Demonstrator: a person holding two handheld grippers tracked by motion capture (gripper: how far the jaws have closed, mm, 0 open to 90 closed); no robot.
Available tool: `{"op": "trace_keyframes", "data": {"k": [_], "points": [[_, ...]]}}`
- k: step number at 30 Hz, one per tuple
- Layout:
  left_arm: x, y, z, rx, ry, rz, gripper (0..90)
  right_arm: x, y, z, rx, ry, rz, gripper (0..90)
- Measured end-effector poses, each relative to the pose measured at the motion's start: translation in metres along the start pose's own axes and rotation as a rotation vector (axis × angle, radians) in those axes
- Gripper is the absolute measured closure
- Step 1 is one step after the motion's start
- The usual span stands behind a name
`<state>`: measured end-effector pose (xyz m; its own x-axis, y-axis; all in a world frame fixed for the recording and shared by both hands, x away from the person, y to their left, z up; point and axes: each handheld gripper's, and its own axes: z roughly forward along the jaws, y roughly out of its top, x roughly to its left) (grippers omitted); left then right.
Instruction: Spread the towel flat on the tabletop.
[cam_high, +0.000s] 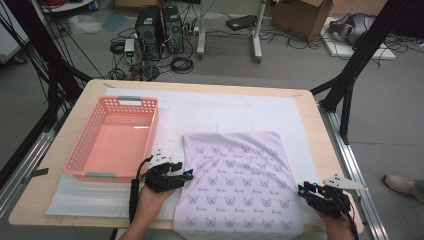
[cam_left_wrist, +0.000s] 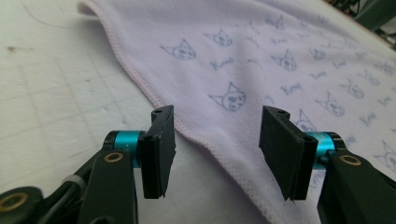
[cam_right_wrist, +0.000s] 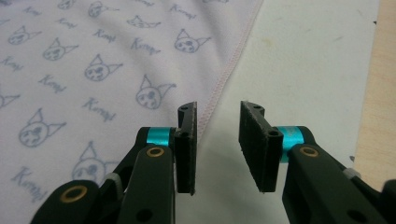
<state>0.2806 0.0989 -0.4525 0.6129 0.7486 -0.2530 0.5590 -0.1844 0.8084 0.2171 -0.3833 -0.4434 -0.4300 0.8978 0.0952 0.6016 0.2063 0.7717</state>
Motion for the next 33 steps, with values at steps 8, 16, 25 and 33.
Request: {"op": "trace_keyframes", "data": {"k": [8, 16, 25, 33], "points": [[-0.013, 0.000, 0.005, 0.066, 0.089, 0.101, 82.1, 0.003, 0.007, 0.013, 0.005, -0.010, -0.010, 60.8], [-0.016, -0.017, -0.024, 0.089, 0.073, 0.096, 86.9, 0.008, 0.015, 0.028, 0.032, 0.012, -0.053, 79.2], [-0.015, -0.019, -0.028, 0.066, 0.017, 0.080, 76.2, 0.006, 0.008, 0.006, 0.112, 0.017, -0.067, 87.9], [-0.008, -0.008, -0.016, -0.030, -0.007, 0.064, 49.7, 0.001, -0.002, -0.002, 0.056, 0.043, -0.019, 69.1]]}}
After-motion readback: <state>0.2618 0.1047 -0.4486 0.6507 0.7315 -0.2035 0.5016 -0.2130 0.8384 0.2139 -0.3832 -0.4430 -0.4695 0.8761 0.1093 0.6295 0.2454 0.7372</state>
